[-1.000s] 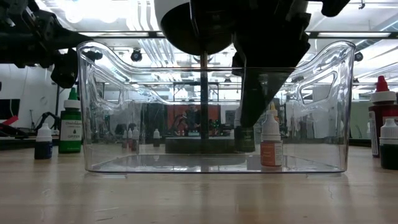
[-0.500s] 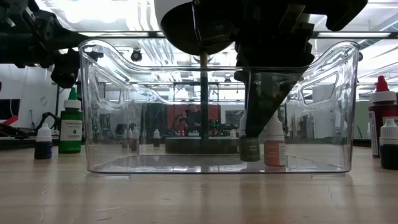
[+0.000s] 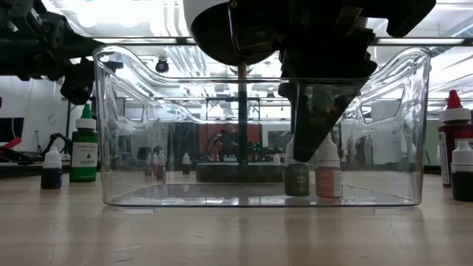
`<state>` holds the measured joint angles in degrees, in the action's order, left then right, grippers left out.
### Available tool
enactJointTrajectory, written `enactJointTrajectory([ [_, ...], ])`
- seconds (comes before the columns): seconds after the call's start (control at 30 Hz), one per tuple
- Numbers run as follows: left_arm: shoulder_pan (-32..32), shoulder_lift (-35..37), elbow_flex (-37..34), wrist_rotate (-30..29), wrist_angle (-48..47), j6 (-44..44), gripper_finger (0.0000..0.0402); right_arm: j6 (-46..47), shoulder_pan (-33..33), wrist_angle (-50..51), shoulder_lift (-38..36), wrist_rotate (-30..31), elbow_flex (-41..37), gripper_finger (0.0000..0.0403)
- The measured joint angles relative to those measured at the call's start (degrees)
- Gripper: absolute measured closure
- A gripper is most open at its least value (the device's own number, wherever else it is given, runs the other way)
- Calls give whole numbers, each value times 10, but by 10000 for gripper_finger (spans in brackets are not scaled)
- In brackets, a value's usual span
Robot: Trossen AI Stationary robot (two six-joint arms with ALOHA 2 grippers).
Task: Pick & Place food coloring
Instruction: Put the top small green food coloring bottle into the transparent bin
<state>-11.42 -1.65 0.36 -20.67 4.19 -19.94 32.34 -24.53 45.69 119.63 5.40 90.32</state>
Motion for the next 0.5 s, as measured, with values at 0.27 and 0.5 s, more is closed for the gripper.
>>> enactJointTrajectory([
  [0.27, 0, 0, 0, 0, 0, 0, 241, 0, 0, 6, -17, -1, 0, 261],
  [0.5, 0, 0, 0, 0, 0, 0, 241, 0, 5, 18, -43, -1, 1, 254],
])
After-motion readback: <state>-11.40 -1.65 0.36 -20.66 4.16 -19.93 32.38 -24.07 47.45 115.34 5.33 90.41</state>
